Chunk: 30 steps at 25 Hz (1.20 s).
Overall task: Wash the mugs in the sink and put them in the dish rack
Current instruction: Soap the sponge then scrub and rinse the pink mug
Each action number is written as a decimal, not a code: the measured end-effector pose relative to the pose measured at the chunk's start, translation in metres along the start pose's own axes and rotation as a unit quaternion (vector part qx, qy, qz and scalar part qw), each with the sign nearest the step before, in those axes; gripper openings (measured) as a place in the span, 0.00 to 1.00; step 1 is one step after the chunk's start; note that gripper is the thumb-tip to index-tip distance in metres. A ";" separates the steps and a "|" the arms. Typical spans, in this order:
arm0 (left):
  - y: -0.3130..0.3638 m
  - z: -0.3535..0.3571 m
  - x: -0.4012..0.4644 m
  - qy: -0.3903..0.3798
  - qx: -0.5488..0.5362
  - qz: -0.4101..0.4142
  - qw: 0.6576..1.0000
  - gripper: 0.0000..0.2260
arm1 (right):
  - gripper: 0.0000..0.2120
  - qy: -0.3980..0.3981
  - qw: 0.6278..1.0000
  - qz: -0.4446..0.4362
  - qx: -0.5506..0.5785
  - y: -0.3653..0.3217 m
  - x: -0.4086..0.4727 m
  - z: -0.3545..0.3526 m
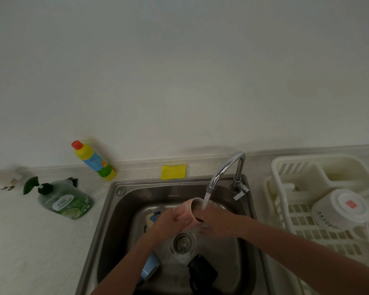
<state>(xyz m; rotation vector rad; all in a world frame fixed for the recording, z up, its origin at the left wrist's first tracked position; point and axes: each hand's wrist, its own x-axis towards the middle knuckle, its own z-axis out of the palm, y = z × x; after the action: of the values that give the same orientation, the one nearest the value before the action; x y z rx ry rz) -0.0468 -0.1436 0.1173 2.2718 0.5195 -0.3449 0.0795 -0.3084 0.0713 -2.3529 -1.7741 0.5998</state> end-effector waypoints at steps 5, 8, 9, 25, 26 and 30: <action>-0.001 -0.002 0.000 0.002 0.012 -0.051 0.999 0.05 | 0.20 -0.030 0.998 -0.020 -0.041 0.008 -0.006 -0.001; 0.003 0.002 0.002 0.002 -0.057 -0.086 0.995 0.08 | 0.20 0.015 0.999 -0.029 0.013 -0.003 -0.005 -0.007; 0.005 0.003 0.002 -0.004 -0.077 -0.093 0.993 0.08 | 0.20 0.034 0.999 -0.031 -0.005 -0.001 -0.003 -0.009; 0.020 0.020 0.013 -0.071 -0.005 -0.064 0.995 0.10 | 0.13 -0.074 0.992 -0.045 -0.090 0.003 -0.027 -0.038; 0.016 0.019 0.013 -0.065 -0.007 -0.050 0.997 0.11 | 0.14 -0.051 0.994 -0.059 -0.080 0.002 -0.029 -0.038; 0.003 0.014 0.011 -0.090 0.004 0.005 0.996 0.13 | 0.25 -0.005 0.995 -0.056 -0.082 0.017 -0.032 -0.027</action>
<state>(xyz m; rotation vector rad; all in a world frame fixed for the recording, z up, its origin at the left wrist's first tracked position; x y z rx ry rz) -0.0368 -0.1528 0.1059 2.2242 0.4144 -0.5412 0.0984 -0.3404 0.0978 -2.3335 -2.0157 0.4677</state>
